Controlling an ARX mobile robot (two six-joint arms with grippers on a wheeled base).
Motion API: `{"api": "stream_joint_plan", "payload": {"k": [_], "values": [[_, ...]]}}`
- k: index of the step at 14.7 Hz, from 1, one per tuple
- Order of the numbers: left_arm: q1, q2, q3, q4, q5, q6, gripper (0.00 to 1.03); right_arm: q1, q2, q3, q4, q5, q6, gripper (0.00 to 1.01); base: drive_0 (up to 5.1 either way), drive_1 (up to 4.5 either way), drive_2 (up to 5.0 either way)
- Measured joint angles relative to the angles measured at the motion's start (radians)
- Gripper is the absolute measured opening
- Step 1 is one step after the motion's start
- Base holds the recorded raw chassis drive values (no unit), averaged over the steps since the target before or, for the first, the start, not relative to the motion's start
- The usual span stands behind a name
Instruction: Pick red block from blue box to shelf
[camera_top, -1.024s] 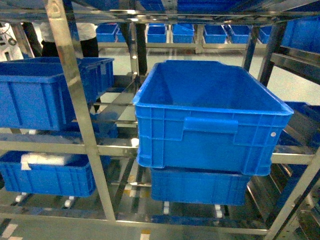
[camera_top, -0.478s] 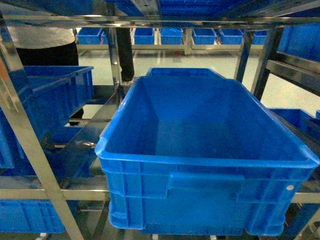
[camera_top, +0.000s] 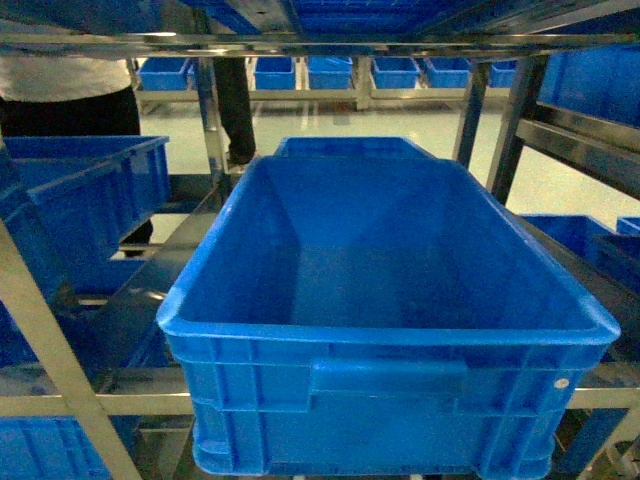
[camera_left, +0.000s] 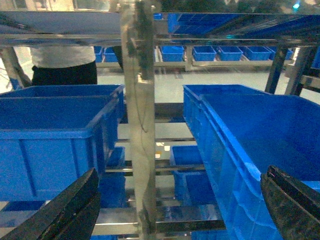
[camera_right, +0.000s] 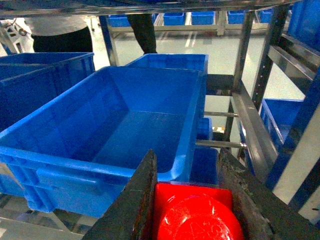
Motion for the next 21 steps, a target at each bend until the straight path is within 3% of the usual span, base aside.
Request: {"api": "stream_joint_plan", "payload": {"k": [21], "values": [[-0.001, 0.000, 0.000, 0.000, 0.000, 0.000, 0.98, 0.000, 0.000, 0.000, 0.000, 0.000, 0.000, 0.29, 0.0, 0.00, 0.0]]}}
